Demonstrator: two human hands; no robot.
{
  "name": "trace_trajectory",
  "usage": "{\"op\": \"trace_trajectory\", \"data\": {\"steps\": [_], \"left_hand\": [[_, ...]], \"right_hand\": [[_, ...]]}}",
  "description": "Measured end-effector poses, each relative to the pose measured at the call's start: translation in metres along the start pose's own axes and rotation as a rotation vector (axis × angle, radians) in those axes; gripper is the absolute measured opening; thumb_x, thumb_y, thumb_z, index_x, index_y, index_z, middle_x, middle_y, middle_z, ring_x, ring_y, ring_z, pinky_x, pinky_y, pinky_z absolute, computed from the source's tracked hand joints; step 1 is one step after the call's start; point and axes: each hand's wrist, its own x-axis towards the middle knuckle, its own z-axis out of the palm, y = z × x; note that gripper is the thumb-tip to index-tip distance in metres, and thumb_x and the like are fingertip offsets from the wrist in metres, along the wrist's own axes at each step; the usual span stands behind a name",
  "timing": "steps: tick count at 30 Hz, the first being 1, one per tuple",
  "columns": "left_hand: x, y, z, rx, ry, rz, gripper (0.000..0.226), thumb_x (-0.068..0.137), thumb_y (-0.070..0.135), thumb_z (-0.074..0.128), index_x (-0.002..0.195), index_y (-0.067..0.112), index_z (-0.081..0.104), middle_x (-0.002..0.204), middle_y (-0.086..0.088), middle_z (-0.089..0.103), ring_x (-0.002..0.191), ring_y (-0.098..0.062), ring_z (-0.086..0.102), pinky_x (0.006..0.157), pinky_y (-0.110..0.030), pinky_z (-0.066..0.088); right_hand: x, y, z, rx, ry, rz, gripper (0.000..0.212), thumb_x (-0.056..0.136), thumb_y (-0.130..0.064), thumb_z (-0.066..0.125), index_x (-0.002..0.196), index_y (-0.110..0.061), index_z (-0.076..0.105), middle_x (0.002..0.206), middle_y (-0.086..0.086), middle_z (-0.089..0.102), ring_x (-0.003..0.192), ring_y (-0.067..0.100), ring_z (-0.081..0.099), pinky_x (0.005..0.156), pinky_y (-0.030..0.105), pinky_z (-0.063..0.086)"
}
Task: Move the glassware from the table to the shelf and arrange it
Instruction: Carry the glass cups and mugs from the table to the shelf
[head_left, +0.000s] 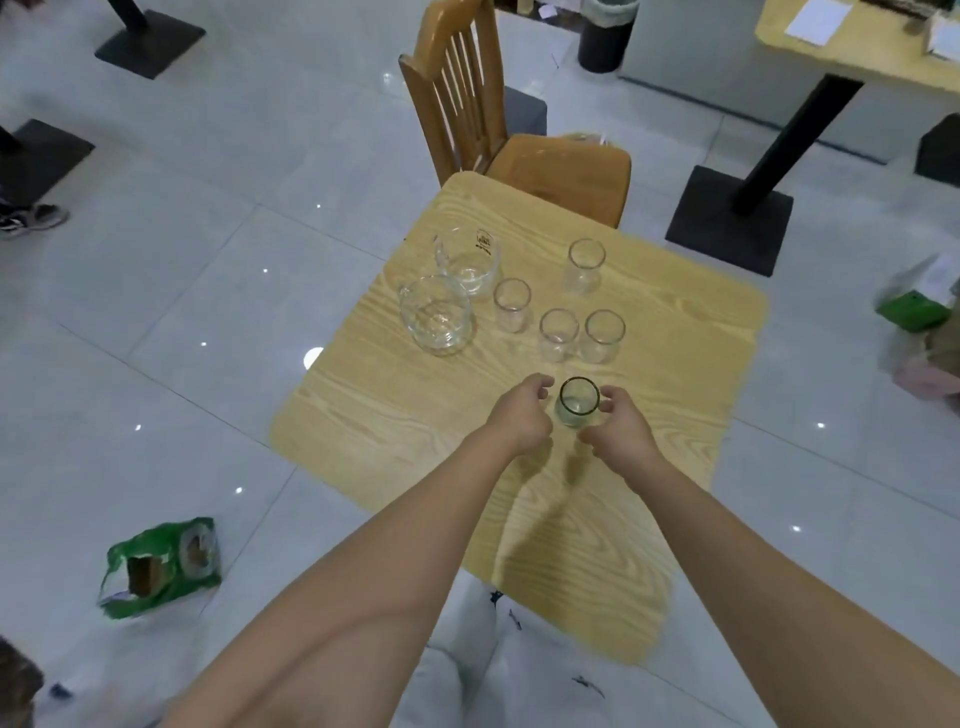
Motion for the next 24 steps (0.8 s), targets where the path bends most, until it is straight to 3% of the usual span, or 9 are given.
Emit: {"op": "trace_trajectory", "data": {"steps": [4, 7, 12, 18, 22, 24], "left_hand": [[0.011, -0.008, 0.013, 0.007, -0.02, 0.002, 0.061, 0.085, -0.004, 0.054, 0.142, 0.017, 0.042, 0.142, -0.006, 0.049, 0.127, -0.024, 0.049, 0.102, -0.035, 0.044], [0.016, -0.009, 0.018, -0.018, -0.011, 0.021, 0.059, 0.084, -0.002, 0.055, 0.139, 0.016, 0.047, 0.137, -0.006, 0.054, 0.126, -0.024, 0.052, 0.103, -0.038, 0.044], [0.023, -0.009, 0.022, -0.041, 0.027, 0.039, 0.054, 0.085, 0.003, 0.062, 0.137, 0.014, 0.051, 0.135, -0.007, 0.057, 0.126, -0.023, 0.052, 0.105, -0.034, 0.041], [0.026, -0.012, 0.022, -0.096, -0.006, 0.034, 0.055, 0.082, 0.009, 0.071, 0.134, 0.019, 0.055, 0.132, -0.004, 0.059, 0.116, -0.025, 0.06, 0.104, -0.037, 0.044], [0.02, -0.003, 0.014, -0.143, 0.001, 0.051, 0.054, 0.081, 0.008, 0.07, 0.132, 0.02, 0.056, 0.13, -0.002, 0.059, 0.117, -0.019, 0.057, 0.097, -0.029, 0.045], [0.014, 0.003, 0.005, -0.161, 0.002, 0.057, 0.054, 0.08, 0.009, 0.071, 0.13, 0.02, 0.058, 0.126, -0.003, 0.061, 0.113, -0.022, 0.06, 0.098, -0.036, 0.048]], "right_hand": [[0.012, 0.008, 0.012, -0.034, 0.007, -0.066, 0.07, 0.074, 0.0, 0.065, 0.138, -0.015, 0.042, 0.114, 0.004, 0.06, 0.101, 0.03, 0.061, 0.078, 0.035, 0.045], [0.017, 0.013, 0.015, -0.007, 0.028, -0.107, 0.064, 0.078, -0.001, 0.068, 0.136, -0.014, 0.045, 0.11, 0.001, 0.057, 0.1, 0.021, 0.056, 0.081, 0.028, 0.039], [0.028, 0.017, 0.018, 0.022, 0.064, -0.123, 0.056, 0.078, -0.01, 0.075, 0.13, -0.016, 0.053, 0.105, -0.003, 0.06, 0.098, 0.021, 0.059, 0.076, 0.028, 0.039], [0.029, 0.018, 0.013, 0.022, 0.026, -0.136, 0.055, 0.078, -0.015, 0.076, 0.129, -0.018, 0.055, 0.112, -0.002, 0.062, 0.104, 0.02, 0.059, 0.081, 0.029, 0.042], [0.022, 0.01, 0.004, 0.021, 0.019, -0.19, 0.055, 0.078, -0.016, 0.077, 0.129, -0.016, 0.056, 0.116, 0.001, 0.064, 0.106, 0.02, 0.06, 0.085, 0.032, 0.046], [0.017, 0.001, -0.002, 0.02, -0.004, -0.223, 0.055, 0.078, -0.019, 0.078, 0.129, -0.016, 0.056, 0.116, 0.0, 0.065, 0.107, 0.019, 0.06, 0.085, 0.031, 0.045]]}}
